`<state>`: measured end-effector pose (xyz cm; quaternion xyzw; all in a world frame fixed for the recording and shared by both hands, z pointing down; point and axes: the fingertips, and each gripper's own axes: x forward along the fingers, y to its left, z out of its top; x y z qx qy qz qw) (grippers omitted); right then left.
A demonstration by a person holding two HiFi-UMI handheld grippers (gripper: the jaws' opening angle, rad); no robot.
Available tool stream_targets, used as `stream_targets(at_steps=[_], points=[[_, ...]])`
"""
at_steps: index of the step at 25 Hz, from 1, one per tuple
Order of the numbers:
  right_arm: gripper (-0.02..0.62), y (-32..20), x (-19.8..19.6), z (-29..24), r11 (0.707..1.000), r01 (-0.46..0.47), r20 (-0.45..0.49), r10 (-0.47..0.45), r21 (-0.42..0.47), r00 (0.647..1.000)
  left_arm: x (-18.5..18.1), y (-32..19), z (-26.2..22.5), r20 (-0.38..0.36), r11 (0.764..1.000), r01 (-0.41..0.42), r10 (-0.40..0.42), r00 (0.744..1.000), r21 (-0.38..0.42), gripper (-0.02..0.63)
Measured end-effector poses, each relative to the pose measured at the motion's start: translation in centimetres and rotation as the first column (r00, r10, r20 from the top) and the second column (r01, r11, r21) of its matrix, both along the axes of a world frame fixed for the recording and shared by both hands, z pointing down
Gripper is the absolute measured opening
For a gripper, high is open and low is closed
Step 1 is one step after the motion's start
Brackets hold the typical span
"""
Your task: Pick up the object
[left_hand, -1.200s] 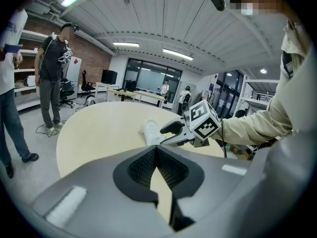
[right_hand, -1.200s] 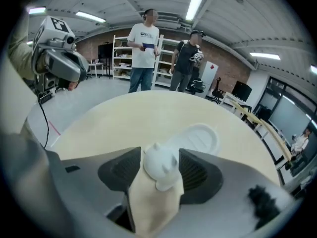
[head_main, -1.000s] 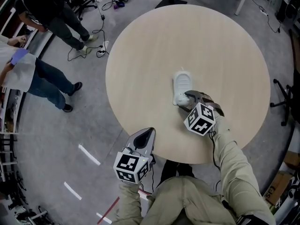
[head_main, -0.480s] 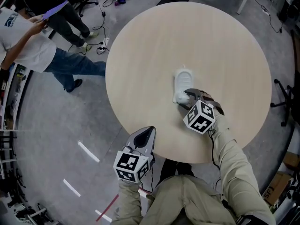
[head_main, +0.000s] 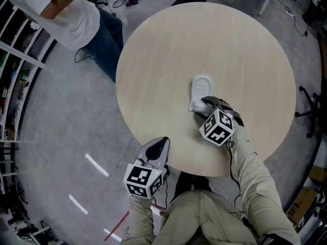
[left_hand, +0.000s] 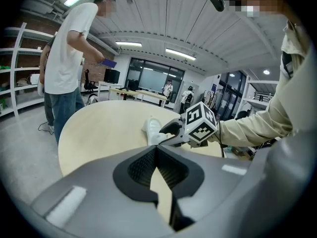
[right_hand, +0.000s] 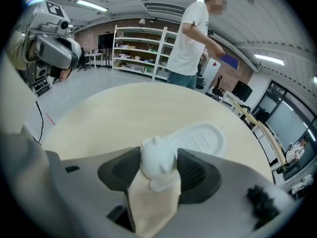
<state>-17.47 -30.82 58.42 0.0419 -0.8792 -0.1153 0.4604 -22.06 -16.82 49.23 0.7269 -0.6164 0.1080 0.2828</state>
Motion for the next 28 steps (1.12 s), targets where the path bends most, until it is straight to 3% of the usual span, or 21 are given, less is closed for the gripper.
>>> stream_targets(at_steps=[11,19,28], points=[[0.241,0.3,1.2,-1.8,0.998,-0.061,0.071,0.063,-0.034,0.995,0.4,-0.5,-0.6,0.01,0.999,-0.035,0.035,0.999,0.022,0.002],[0.241,1.5,3.9,0.2,0.999,-0.027,-0.023,0.027,-0.018,0.999,2.4,-0.7,-0.5,0.011,0.997,-0.069,0.068,0.998,0.026,0.002],[0.242,1.6,4.5,1.0,0.999,0.025,-0.101,-0.022,0.033,0.995,2.7,-0.1,-0.7,0.009,0.998,-0.05,0.05,0.999,0.032,0.002]])
